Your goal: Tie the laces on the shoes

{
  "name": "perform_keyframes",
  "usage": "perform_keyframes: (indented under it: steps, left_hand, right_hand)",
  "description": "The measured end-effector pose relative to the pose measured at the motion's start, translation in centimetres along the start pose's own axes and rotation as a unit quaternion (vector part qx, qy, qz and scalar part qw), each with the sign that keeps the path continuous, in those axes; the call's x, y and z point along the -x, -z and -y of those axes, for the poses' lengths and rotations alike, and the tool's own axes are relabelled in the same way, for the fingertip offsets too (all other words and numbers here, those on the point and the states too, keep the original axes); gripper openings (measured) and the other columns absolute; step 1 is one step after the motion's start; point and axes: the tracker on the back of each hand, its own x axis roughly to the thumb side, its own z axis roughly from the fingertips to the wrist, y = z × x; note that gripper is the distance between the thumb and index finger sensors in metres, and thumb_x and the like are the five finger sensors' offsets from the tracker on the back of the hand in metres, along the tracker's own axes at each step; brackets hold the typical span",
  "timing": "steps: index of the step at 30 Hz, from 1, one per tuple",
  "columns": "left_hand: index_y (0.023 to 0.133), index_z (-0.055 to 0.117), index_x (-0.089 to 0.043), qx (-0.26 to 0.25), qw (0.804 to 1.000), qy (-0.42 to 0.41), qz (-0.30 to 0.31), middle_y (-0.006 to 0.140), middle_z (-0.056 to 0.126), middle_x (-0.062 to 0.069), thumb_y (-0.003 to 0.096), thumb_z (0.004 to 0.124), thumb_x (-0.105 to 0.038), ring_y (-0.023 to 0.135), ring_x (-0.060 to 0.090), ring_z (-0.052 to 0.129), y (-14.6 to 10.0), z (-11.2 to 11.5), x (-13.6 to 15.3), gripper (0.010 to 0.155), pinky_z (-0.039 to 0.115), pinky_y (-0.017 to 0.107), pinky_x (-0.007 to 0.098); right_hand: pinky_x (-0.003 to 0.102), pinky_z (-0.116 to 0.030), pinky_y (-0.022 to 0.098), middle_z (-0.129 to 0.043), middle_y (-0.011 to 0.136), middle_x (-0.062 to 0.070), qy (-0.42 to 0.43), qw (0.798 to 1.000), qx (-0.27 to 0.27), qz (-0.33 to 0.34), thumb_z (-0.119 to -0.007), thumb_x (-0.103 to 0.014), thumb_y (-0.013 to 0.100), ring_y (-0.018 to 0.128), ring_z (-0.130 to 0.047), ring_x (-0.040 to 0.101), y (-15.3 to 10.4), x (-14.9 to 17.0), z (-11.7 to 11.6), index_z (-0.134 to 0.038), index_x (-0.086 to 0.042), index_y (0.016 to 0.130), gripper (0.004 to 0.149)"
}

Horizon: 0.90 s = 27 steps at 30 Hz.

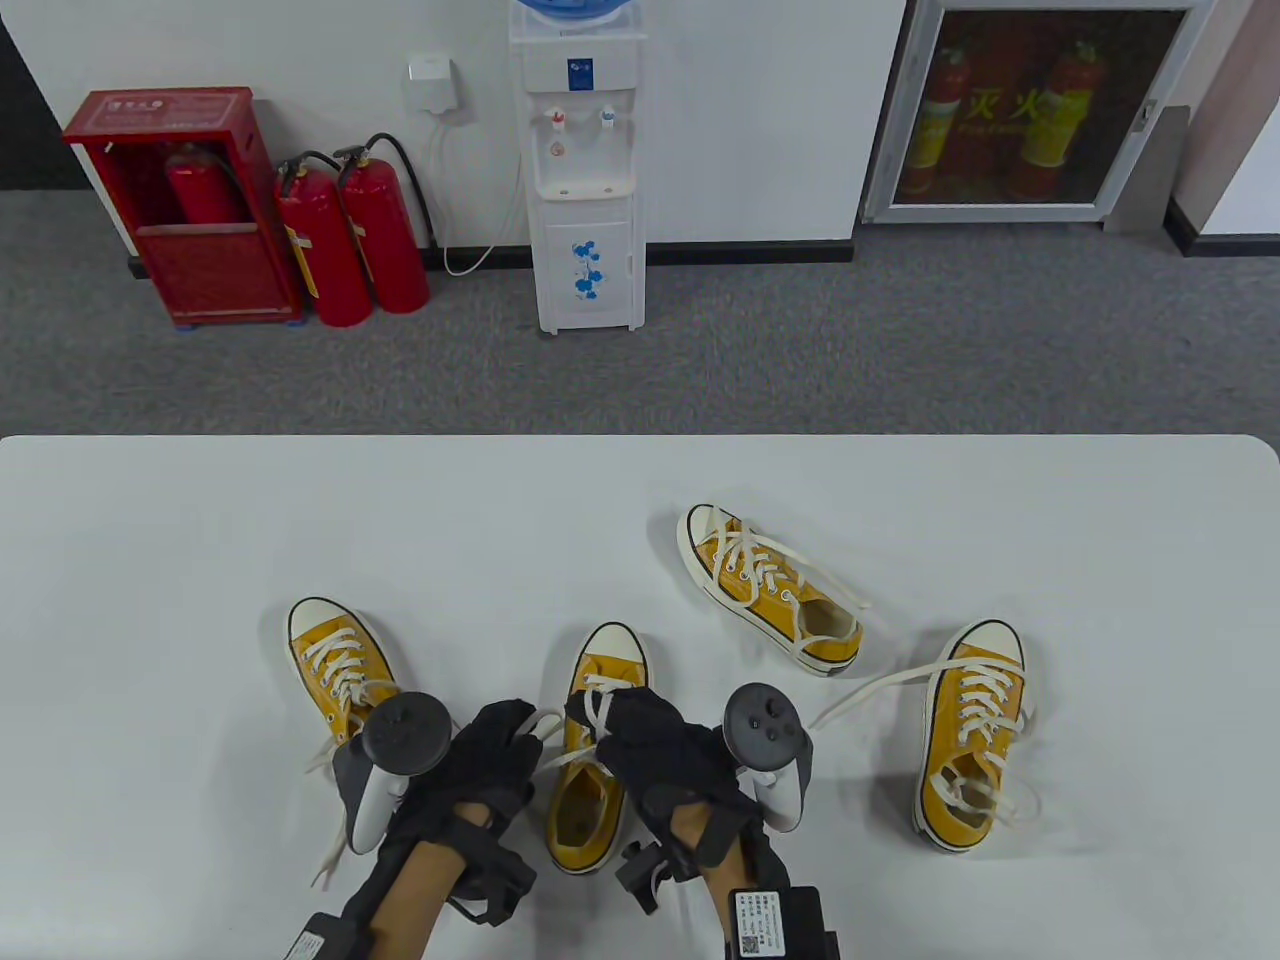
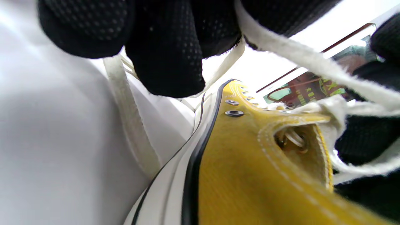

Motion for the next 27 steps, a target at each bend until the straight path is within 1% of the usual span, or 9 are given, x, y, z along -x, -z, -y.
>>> perform_keyframes:
  steps: [8,13,17,24,25,27]
  left_hand:
    - [0.102,0.065,-0.021,-0.013,0.999,-0.036,-0.004,0.076,0.089,0.003,0.0505,0.076,-0.044,0.045,0.022,0.106,-0.1,-0.6,0.5,0.057,0.087,0.039,0.047]
    - [0.102,0.064,-0.022,-0.019,0.999,-0.051,-0.003,0.077,0.088,0.003,0.0505,0.075,-0.046,0.046,0.022,0.105,-0.2,-0.8,0.6,0.058,0.087,0.040,0.047]
    - [0.103,0.062,-0.022,-0.031,0.998,-0.059,-0.001,0.081,0.087,0.004,0.0506,0.075,-0.047,0.049,0.023,0.105,-0.3,-1.1,0.6,0.060,0.086,0.043,0.048]
    - [0.105,0.060,-0.022,-0.049,0.996,-0.074,0.009,0.089,0.084,0.007,0.0508,0.074,-0.048,0.054,0.025,0.104,-0.4,-1.4,0.6,0.062,0.084,0.046,0.050]
    - [0.105,0.059,-0.023,-0.049,0.996,-0.077,0.013,0.091,0.083,0.007,0.0509,0.074,-0.048,0.055,0.025,0.103,-0.5,-1.4,0.5,0.062,0.084,0.046,0.050]
    - [0.106,0.059,-0.024,-0.052,0.995,-0.087,0.021,0.093,0.082,0.006,0.0508,0.074,-0.049,0.057,0.026,0.103,-0.5,-1.4,0.4,0.062,0.083,0.048,0.051]
  right_hand:
    - [0.068,-0.040,0.067,-0.086,0.082,0.004,-0.021,0.999,0.021,-0.011,-0.086,-0.027,0.043,0.067,-0.082,0.027,-0.2,0.1,1.1,-0.087,-0.018,0.088,0.046]
    - [0.065,-0.049,0.065,-0.091,0.076,0.004,-0.019,0.999,0.036,-0.017,-0.089,-0.030,0.043,0.059,-0.087,0.025,-0.4,0.2,1.6,-0.089,-0.017,0.087,0.046]
    - [0.060,-0.062,0.059,-0.095,0.073,0.004,-0.011,0.999,0.026,-0.026,-0.090,-0.032,0.042,0.047,-0.092,0.020,-0.4,0.2,1.8,-0.090,-0.016,0.086,0.047]
    - [0.050,-0.077,0.047,-0.098,0.070,0.004,0.025,0.998,-0.022,-0.045,-0.091,-0.033,0.042,0.026,-0.095,0.009,-0.3,0.3,1.3,-0.087,-0.013,0.087,0.049]
    - [0.050,-0.077,0.047,-0.098,0.070,0.005,0.027,0.998,-0.026,-0.048,-0.091,-0.033,0.041,0.026,-0.095,0.009,-0.3,0.3,1.1,-0.086,-0.013,0.088,0.051]
    - [0.052,-0.074,0.050,-0.094,0.072,0.005,0.025,0.998,-0.032,-0.051,-0.092,-0.037,0.041,0.035,-0.093,0.013,-0.4,0.2,1.0,-0.083,-0.013,0.091,0.056]
